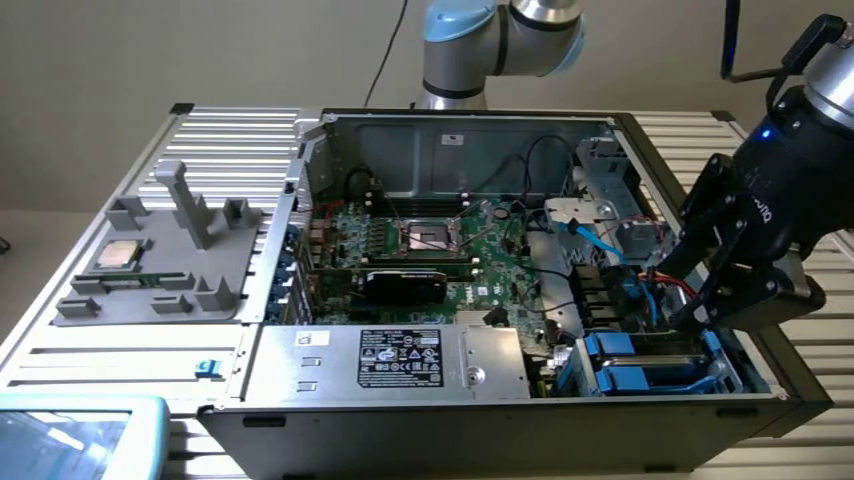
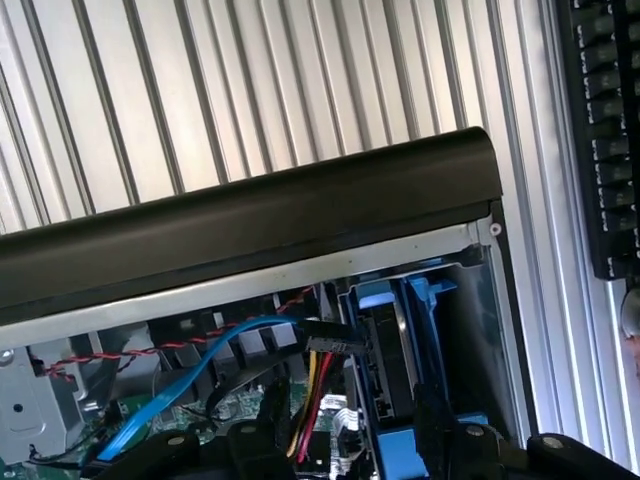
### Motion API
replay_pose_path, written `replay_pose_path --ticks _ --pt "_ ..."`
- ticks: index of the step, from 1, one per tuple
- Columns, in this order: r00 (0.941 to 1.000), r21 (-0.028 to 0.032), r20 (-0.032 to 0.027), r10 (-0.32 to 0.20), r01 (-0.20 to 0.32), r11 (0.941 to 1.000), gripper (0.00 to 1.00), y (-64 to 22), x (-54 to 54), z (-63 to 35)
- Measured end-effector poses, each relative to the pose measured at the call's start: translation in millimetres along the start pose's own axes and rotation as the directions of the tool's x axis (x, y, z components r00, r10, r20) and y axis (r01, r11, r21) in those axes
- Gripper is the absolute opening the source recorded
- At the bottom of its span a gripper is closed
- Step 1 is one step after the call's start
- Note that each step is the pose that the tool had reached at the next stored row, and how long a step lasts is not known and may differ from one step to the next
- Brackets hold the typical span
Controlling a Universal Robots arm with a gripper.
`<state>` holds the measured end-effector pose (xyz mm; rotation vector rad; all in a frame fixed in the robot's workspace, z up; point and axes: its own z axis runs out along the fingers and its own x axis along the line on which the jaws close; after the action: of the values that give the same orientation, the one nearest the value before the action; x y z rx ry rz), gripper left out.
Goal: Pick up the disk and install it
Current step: 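Insert the first disk wire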
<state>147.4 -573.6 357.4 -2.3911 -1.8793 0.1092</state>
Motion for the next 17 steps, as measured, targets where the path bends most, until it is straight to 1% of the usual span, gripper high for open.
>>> replay_pose_path --ticks 2,3,8,10,15,16,17 --pt "0.9997 0.0059 -0.0241 -0.003 0.003 1.0000 0.61 0.1 0.0 -0.3" --pt "0.9994 0.0083 -0.0341 -0.004 0.004 1.0000 0.61 0.1 0.0 -0.6" --pt "0.9968 0.0192 -0.0798 -0.009 0.010 0.9998 0.61 0.5 0.2 -2.8" --pt "0.9956 0.0224 -0.0932 -0.010 0.012 0.9997 0.61 0.9 0.3 -4.6" --pt "0.9926 0.0289 -0.1212 -0.013 0.016 0.9994 0.61 0.1 0.4 -11.4" --pt "0.9922 0.0296 -0.1243 -0.013 0.017 0.9994 0.61 -0.1 0.4 -13.8" --pt "0.9920 0.0298 -0.1253 -0.013 0.017 0.9994 0.61 -0.5 0.3 -17.3"
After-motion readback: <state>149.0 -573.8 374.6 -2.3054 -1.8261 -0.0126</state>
